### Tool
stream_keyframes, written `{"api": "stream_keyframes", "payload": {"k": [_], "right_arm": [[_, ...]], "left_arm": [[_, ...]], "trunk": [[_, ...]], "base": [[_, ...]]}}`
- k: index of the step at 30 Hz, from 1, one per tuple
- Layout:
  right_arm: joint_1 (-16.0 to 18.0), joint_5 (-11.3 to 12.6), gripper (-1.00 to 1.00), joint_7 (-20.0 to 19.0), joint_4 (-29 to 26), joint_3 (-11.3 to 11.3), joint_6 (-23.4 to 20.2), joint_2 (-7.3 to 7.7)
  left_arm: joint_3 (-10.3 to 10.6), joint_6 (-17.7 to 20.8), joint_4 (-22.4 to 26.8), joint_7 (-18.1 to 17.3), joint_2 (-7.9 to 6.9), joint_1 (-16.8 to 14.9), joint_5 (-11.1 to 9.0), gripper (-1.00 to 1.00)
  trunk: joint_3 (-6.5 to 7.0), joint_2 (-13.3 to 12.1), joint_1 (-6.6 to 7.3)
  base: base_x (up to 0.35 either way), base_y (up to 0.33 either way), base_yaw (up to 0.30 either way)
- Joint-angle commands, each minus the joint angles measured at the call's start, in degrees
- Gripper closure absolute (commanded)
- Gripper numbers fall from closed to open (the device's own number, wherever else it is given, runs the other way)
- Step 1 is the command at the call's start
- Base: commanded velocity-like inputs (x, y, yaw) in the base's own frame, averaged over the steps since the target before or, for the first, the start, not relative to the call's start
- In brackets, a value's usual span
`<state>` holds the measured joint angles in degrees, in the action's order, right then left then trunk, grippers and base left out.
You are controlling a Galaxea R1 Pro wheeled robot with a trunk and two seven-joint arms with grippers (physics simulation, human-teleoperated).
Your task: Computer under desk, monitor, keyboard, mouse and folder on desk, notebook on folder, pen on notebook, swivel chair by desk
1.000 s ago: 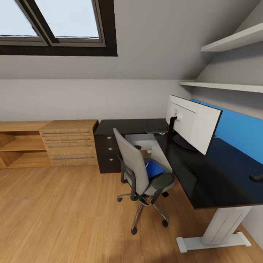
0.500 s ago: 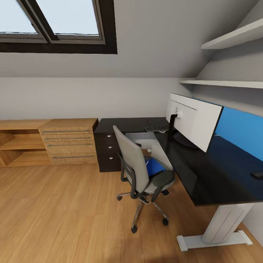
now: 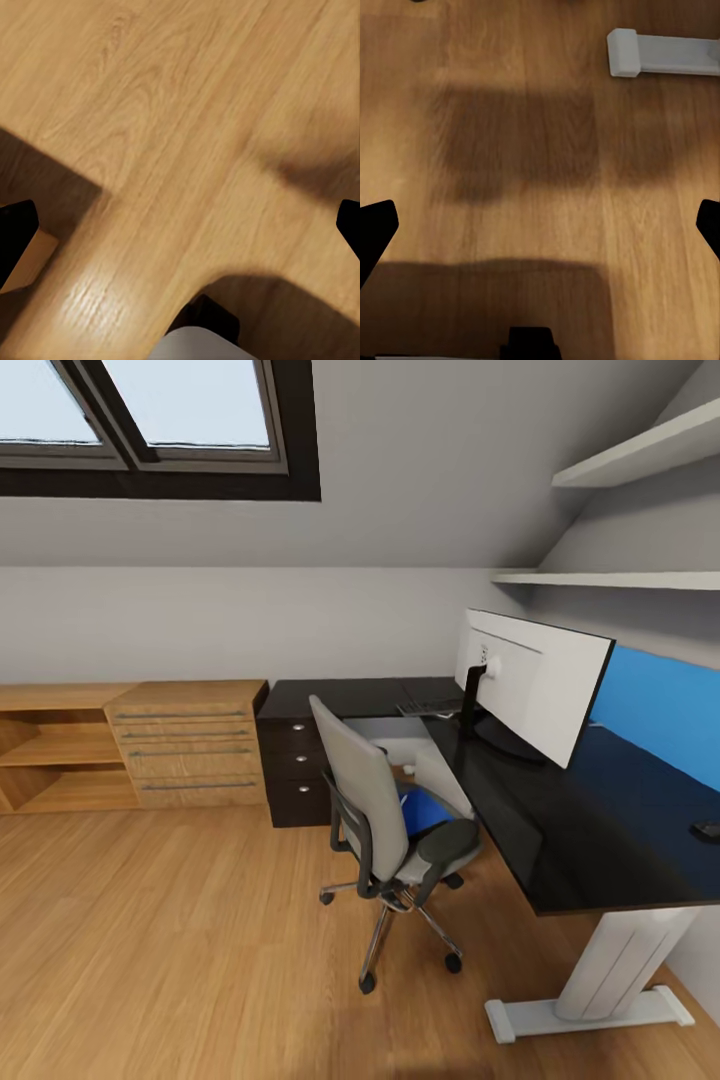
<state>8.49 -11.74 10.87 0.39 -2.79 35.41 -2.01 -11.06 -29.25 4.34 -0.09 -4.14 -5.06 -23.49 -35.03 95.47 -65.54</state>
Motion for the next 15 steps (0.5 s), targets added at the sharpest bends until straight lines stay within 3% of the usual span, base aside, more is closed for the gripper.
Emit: {"api": "stream_keyframes", "payload": {"k": [1, 6, 10, 13, 14, 15], "right_arm": [[0.0, -0.6, -1.00, 0.4, 0.0, -0.3, 0.1, -0.01], [0.0, -0.6, -1.00, 0.4, 0.0, -0.3, 0.1, -0.02], [0.1, -0.6, -1.00, 0.3, -0.5, -0.2, 0.4, -0.03], [0.2, -0.3, -1.00, 0.4, -4.4, -0.4, 0.6, -0.21], [0.3, -0.1, -1.00, 0.4, -7.0, -0.4, 0.5, -0.37], [0.3, 0.5, -1.00, 0.4, -13.9, -0.5, 0.3, -0.96]], "left_arm": [[-0.3, 0.1, 0.0, 0.1, 0.05, 0.0, 0.2, -1.00], [-0.3, 1.0, 0.0, 0.2, 0.18, 0.0, 0.2, -1.00], [-0.1, 5.3, 1.5, 0.1, 0.71, 0.0, 0.6, -1.00], [0.1, 13.1, 8.4, 0.1, 1.44, 0.0, 3.1, -1.00], [0.1, 17.3, 11.6, 0.3, 1.52, 0.0, 4.7, -1.00], [0.1, 30.1, 21.9, 1.9, 1.87, -0.3, 8.3, -1.00]], "trunk": [[-0.24, 0.4, -0.22], [-1.14, 2.4, -1.32], [-1.86, 4.1, -2.20], [-2.39, 5.3, -2.86], [-2.57, 5.7, -3.08], [-2.75, 6.1, -3.30]], "base": [[0.000, 0.000, 0.000], [0.000, 0.000, 0.000], [0.000, 0.000, 0.000], [0.000, 0.000, 0.000], [0.000, 0.000, 0.000], [0.000, 0.000, 0.000]]}}
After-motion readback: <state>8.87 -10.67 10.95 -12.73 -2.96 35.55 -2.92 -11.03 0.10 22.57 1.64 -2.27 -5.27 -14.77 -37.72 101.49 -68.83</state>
